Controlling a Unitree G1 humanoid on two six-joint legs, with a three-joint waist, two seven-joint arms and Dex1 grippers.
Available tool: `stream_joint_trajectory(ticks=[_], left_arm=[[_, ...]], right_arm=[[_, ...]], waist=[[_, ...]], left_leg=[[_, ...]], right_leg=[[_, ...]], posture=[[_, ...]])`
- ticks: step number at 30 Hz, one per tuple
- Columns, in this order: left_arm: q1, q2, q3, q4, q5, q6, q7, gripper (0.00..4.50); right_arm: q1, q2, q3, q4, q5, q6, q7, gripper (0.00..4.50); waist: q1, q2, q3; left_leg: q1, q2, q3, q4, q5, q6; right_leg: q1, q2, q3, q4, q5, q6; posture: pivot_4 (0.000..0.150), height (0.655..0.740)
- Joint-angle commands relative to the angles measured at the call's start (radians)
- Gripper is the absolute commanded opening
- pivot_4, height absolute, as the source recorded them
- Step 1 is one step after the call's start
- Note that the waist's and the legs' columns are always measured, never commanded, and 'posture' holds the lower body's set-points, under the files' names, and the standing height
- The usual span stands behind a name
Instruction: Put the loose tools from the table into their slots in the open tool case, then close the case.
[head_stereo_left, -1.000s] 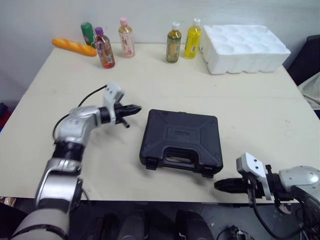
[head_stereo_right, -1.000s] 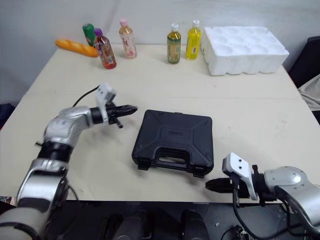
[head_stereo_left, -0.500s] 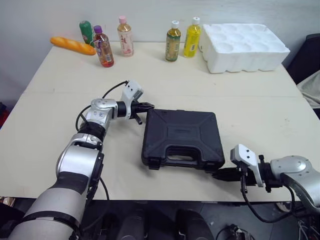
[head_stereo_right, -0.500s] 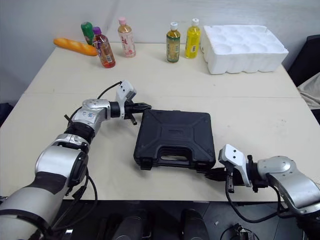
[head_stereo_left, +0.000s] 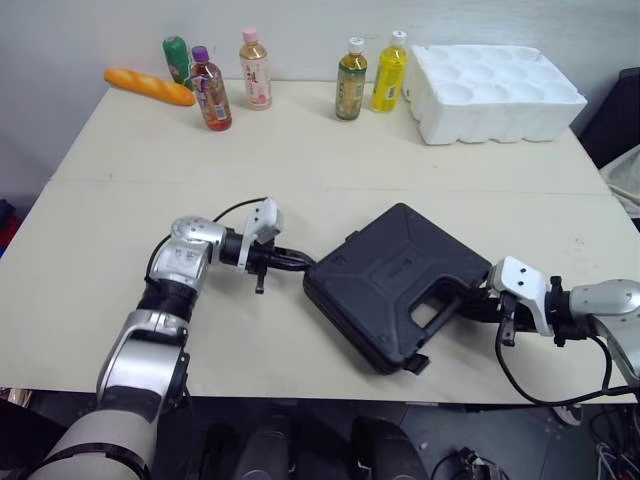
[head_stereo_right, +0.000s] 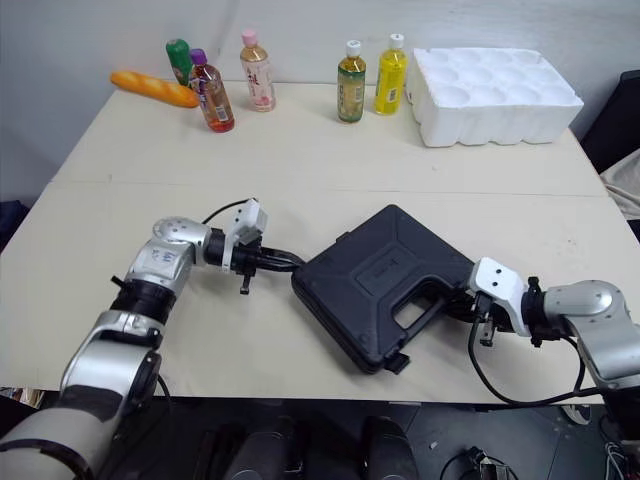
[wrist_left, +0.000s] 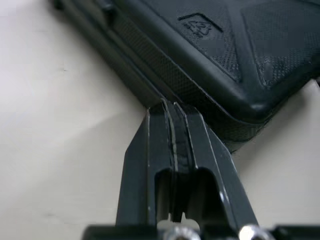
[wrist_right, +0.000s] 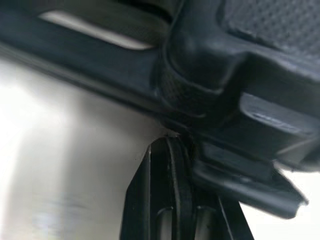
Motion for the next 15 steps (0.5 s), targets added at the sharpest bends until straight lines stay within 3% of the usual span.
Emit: stream_joint_trajectory(ticks=[1, 8, 11, 15], left_arm=[[0.052, 0.017, -0.004, -0.182, -0.038, 0.071, 0.024, 0.0], [0.002, 0.033, 0.034, -0.285, -0.113, 0.248, 0.071, 0.0], [-0.078, -0.041, 0.026, -0.31, -0.165, 0.3, 0.098, 0.0], [-0.185, -0.209, -0.062, -0.183, -0.092, 0.203, 0.188, 0.0]], right_arm=[[-0.004, -0.02, -0.065, -0.018, 0.009, 0.004, -0.007, 0.05], [0.12, -0.051, -0.207, -0.095, 0.036, 0.098, -0.047, 0.05], [0.182, -0.029, -0.292, -0.126, 0.071, 0.185, -0.094, 0.05], [0.251, 0.0, -0.33, -0.191, 0.079, 0.229, -0.145, 0.05]], waist=[[0.0, 0.0, 0.0], [0.005, 0.0, 0.0], [0.016, 0.0, 0.0], [0.028, 0.001, 0.0]], left_leg=[[0.0, 0.0, 0.0, 0.0, 0.0, 0.0], [-0.001, 0.0, -0.002, 0.0, 0.0, 0.0], [-0.002, -0.001, -0.004, 0.001, 0.0, 0.001], [-0.002, -0.001, -0.004, 0.002, 0.0, 0.001]], right_leg=[[0.0, -0.001, 0.0, 0.0, 0.0, 0.0], [0.001, 0.0, -0.003, 0.0, 0.0, 0.0], [0.001, 0.0, -0.004, 0.0, 0.0, 0.0], [0.003, 0.001, -0.005, -0.001, 0.0, 0.0]], posture=[[0.15, 0.7384], [0.15, 0.7384], [0.15, 0.7384], [0.15, 0.7384]])
